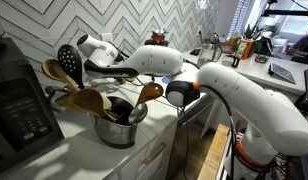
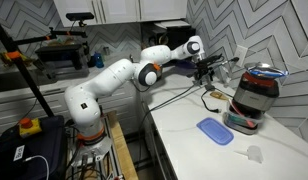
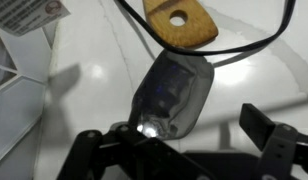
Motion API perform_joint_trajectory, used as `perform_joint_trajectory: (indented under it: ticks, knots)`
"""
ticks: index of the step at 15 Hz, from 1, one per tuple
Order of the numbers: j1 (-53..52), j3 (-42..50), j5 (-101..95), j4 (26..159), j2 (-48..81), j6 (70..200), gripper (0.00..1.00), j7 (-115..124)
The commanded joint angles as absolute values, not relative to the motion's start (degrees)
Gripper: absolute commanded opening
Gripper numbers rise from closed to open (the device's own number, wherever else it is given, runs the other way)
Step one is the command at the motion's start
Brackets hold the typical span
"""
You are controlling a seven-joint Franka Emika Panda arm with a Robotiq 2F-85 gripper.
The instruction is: Pick up the silver spatula from the kitchen counter and put it in the utensil holder
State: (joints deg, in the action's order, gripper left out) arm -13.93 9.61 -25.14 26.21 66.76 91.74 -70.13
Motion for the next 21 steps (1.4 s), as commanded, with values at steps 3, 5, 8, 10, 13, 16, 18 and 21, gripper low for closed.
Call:
perform_joint_trajectory:
  ticks: [3,5,8,10,13,16,18,21]
  knots:
    - [-11.44,6.18,-19.58,24.17,68.36,99.92,1.00,-67.63]
    - [-12.57,7.99,-21.37,25.41,67.38,97.68,1.00,-68.65]
    - [-13.14,8.88,-22.30,25.08,68.27,99.47,1.00,-66.80]
    - [-13.43,9.71,-23.27,24.82,69.74,102.15,1.00,-64.82]
    - [-12.95,9.53,-22.79,24.67,71.39,106.31,1.00,-62.80]
    - [-11.95,8.41,-21.19,25.12,71.69,107.10,1.00,-62.08]
    - [-10.90,6.67,-19.03,25.62,71.26,106.16,1.00,-62.98]
    - [-9.08,3.02,-14.19,26.72,69.71,103.07,1.00,-65.10]
